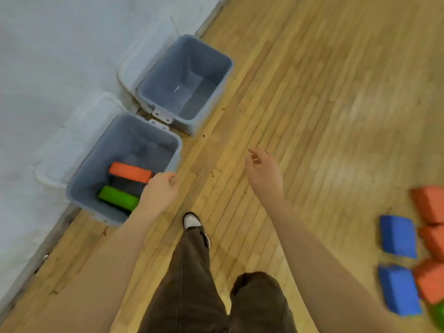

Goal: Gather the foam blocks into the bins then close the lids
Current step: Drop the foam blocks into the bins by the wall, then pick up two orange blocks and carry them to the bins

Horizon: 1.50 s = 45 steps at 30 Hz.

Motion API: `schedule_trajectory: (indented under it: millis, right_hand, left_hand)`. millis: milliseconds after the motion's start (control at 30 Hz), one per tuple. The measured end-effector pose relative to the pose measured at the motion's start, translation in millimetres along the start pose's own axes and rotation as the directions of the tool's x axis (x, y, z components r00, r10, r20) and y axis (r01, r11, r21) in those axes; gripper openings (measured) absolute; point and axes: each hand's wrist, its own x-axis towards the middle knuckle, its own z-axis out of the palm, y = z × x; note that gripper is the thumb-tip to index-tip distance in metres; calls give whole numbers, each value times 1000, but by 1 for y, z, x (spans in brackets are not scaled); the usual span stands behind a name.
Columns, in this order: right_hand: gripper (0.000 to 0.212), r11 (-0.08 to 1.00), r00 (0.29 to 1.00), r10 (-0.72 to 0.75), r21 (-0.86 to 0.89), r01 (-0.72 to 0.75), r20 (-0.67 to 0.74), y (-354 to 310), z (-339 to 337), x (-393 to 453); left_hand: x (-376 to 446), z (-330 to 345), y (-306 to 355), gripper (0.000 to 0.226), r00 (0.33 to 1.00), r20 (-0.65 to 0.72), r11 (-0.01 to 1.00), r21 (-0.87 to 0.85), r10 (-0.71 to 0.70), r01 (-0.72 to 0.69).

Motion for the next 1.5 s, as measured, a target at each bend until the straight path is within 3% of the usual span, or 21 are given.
schedule_trajectory:
  millis: [133,233,300,433,533,667,867,1000,1100,1233,1367,1500]
  right_hand:
    - [36,932,944,330,160,-325,-6,127,-86,-99]
    - [38,817,836,548,204,-539,11,220,-134,-186]
    - [39,760,782,624,234,-607,2,259,-147,-226]
    - [39,525,562,826,422,-739,-44,345,-180,-325]
    - [38,338,389,921,555,-760,-29,387,-186,-388]
    - [35,134,186,982,671,-729,6,425,-199,-443]
    - [32,-50,-68,998,799,-600,11,511,-242,-462]
    - [29,-100,-153,988,847,-522,22,568,-291,-448]
    - [32,-119,-179,983,860,-496,32,612,-327,-437]
    - [34,-107,-205,979,898,-427,19,668,-359,-434]
    - [33,-110,-209,977,928,-356,36,732,-356,-449]
    - [32,-147,-236,969,929,-340,67,820,-304,-480]
  left_hand:
    - [-59,82,86,35,966,248,991,90,73,-98]
    - [-117,152,150,23,902,414,974,121,125,-191]
    - [-146,186,180,18,875,460,959,150,149,-242]
    - [-229,282,276,19,731,607,833,195,312,-517]
    - [-285,346,346,30,554,725,711,128,409,-691]
    - [-351,429,422,33,358,830,561,66,428,-825]
    - [-416,547,497,32,179,919,376,37,350,-926]
    - [-419,610,539,29,168,958,284,99,231,-954]
    - [-417,644,570,32,219,960,216,181,172,-959]
    - [-418,693,595,31,249,959,198,220,135,-955]
    - [-426,765,590,31,276,956,147,260,99,-954]
    - [-447,865,545,30,234,971,145,224,56,-964]
